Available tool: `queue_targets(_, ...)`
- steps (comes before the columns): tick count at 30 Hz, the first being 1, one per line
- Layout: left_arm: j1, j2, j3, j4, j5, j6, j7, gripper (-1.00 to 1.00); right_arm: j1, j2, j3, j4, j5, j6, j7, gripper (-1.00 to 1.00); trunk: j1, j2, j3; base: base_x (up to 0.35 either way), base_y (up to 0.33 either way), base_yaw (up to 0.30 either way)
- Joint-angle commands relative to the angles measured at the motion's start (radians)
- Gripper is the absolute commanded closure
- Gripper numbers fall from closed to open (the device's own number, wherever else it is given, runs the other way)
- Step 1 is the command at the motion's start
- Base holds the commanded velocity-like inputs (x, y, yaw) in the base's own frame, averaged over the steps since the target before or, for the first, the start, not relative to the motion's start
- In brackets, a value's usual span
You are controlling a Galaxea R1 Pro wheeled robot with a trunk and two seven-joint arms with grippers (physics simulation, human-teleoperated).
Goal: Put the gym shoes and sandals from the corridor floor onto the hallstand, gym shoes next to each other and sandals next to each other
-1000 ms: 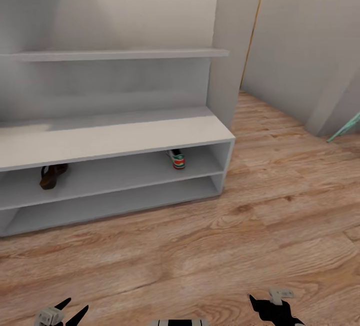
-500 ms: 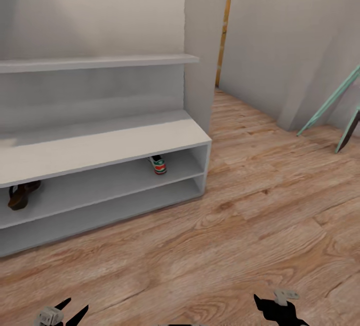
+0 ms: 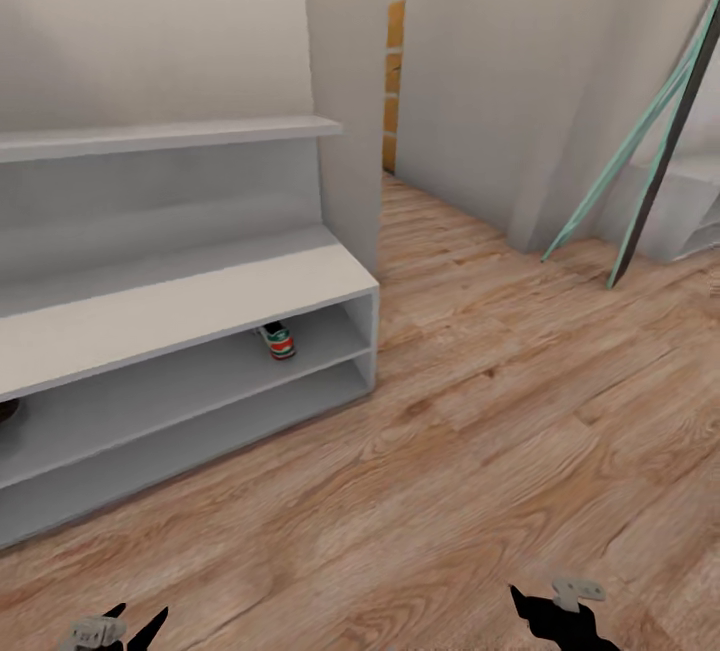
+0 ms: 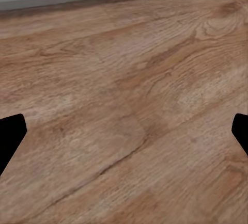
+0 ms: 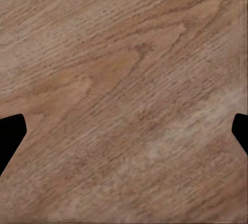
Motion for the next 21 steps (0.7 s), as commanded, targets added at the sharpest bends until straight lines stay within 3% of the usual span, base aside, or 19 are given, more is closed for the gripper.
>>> queue_targets(1, 0.0, -0.01, 0.001, 0.003, 0.006, -0.002, 0.014, -1.0, 0.001, -0.002, -0.009, 0.001, 0.007, -0.004, 0.005, -1.0, 0.0, 0.0, -0.001, 0.0, 0.0, -0.268)
queue_targets(13, 0.0, -0.044, 0.002, 0.011, 0.004, -0.004, 0.041, -1.0, 0.005, -0.002, -0.008, 0.002, 0.005, -0.017, 0.005, -1.0, 0.0, 0.0, -0.001, 0.0, 0.0, -0.271)
queue_targets(21, 0.0, -0.069, 0.002, 0.017, 0.002, -0.005, 0.162, -1.0, 0.007, -0.002, -0.008, 0.003, 0.005, -0.037, 0.005, -1.0, 0.0, 0.0, 0.003, 0.0, 0.0, -0.295)
